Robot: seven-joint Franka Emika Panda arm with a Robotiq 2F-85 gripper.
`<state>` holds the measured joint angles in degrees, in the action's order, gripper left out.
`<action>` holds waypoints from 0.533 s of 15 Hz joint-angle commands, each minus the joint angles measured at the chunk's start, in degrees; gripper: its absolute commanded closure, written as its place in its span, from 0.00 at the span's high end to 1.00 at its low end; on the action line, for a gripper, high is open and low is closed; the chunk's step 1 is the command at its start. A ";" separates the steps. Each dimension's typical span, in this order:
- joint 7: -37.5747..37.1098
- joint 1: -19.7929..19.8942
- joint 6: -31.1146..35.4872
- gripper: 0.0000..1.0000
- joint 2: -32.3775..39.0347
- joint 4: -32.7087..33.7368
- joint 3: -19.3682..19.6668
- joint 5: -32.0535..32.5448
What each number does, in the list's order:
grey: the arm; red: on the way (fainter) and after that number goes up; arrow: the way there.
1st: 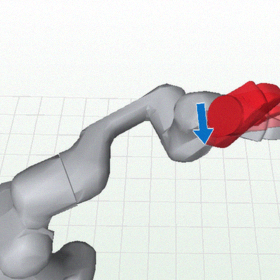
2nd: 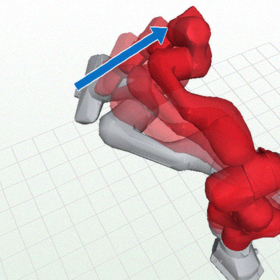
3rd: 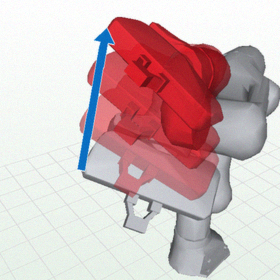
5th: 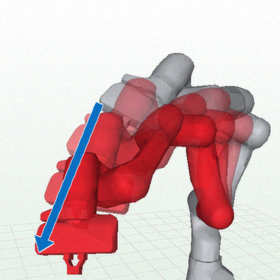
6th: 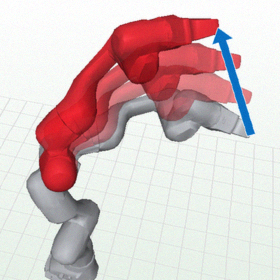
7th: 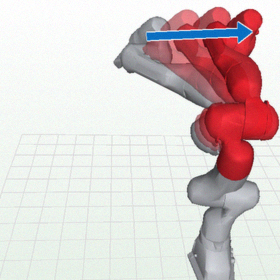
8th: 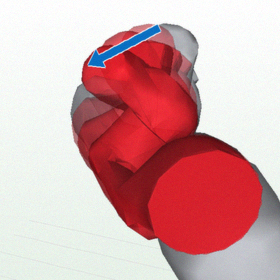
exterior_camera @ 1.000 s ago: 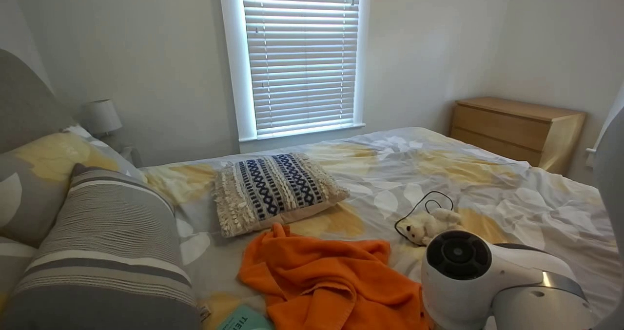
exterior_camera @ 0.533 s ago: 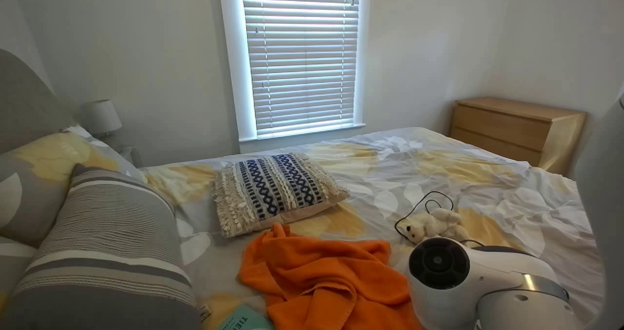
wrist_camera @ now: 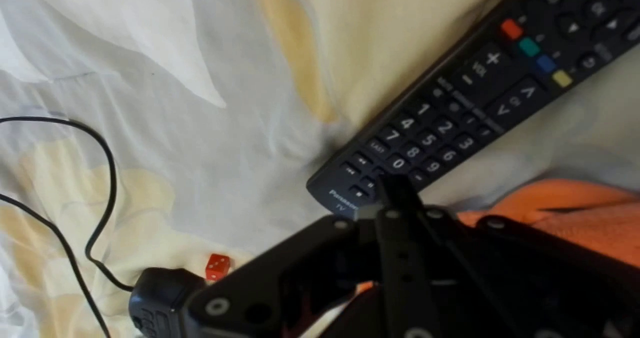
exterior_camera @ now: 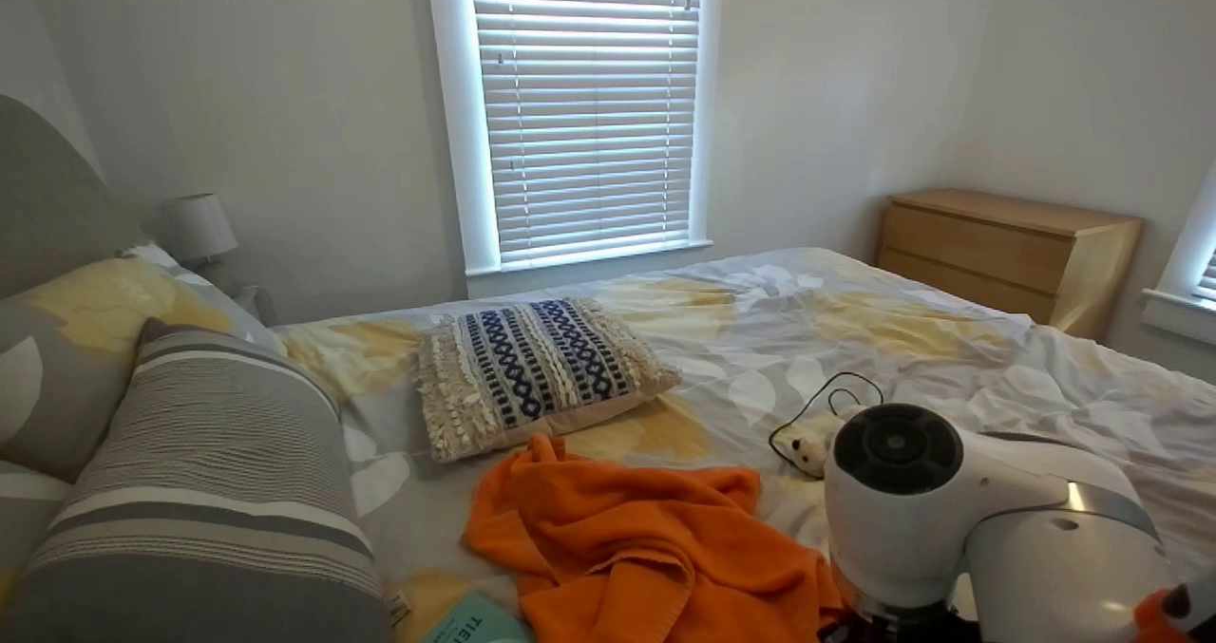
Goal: Push a button on the black remote
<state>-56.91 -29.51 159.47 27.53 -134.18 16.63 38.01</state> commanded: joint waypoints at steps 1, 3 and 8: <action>0.42 1.80 2.22 0.00 -8.60 -6.66 -0.08 -0.60; 1.83 2.62 3.66 0.00 -12.80 -9.51 -0.40 -0.19; 3.05 2.26 6.00 0.31 -24.44 -16.45 0.55 2.22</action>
<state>-55.68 -27.58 164.65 11.61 -144.35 16.84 38.82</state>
